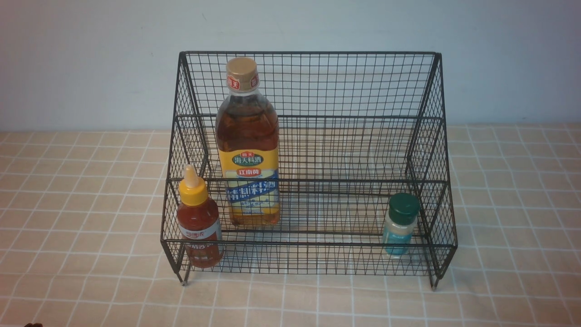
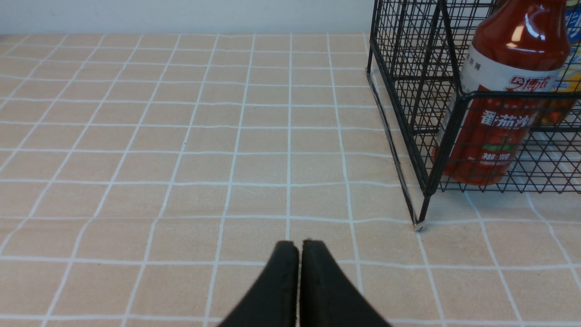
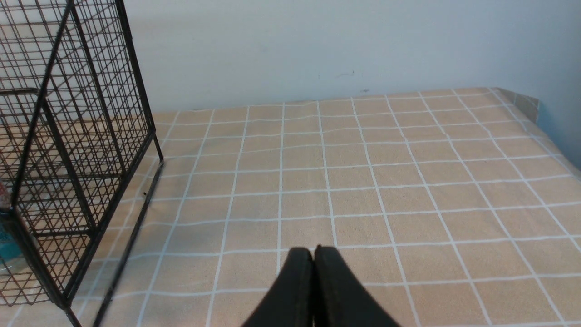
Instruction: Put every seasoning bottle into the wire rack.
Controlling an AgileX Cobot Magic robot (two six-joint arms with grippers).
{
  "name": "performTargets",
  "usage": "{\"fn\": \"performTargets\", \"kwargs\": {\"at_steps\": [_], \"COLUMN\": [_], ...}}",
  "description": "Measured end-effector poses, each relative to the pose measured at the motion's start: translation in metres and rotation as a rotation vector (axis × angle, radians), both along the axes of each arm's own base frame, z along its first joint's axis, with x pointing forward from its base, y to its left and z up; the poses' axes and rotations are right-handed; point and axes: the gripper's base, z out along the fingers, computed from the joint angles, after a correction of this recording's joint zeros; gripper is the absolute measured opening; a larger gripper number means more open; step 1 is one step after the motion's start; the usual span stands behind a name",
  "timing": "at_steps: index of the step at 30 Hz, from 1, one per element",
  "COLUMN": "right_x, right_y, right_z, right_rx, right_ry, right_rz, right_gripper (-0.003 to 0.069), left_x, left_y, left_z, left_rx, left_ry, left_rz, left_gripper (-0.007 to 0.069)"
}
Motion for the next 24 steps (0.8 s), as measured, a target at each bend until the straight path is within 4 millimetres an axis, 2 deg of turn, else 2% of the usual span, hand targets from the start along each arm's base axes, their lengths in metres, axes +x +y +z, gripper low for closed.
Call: {"fn": "performTargets", "kwargs": {"at_steps": [24], "right_x": [0.0], "right_y": [0.0], "right_z": [0.0], "right_rx": [-0.001], "right_ry": [0.0], "right_rz": [0.0], "right_gripper": [-0.001], "left_x": [0.0001], "left_y": [0.0016], "left_z": [-0.0001], "left_rx": [0.048], "left_ry": [-0.002], "left_rz": [0.003], "left_gripper": [-0.0007]}}
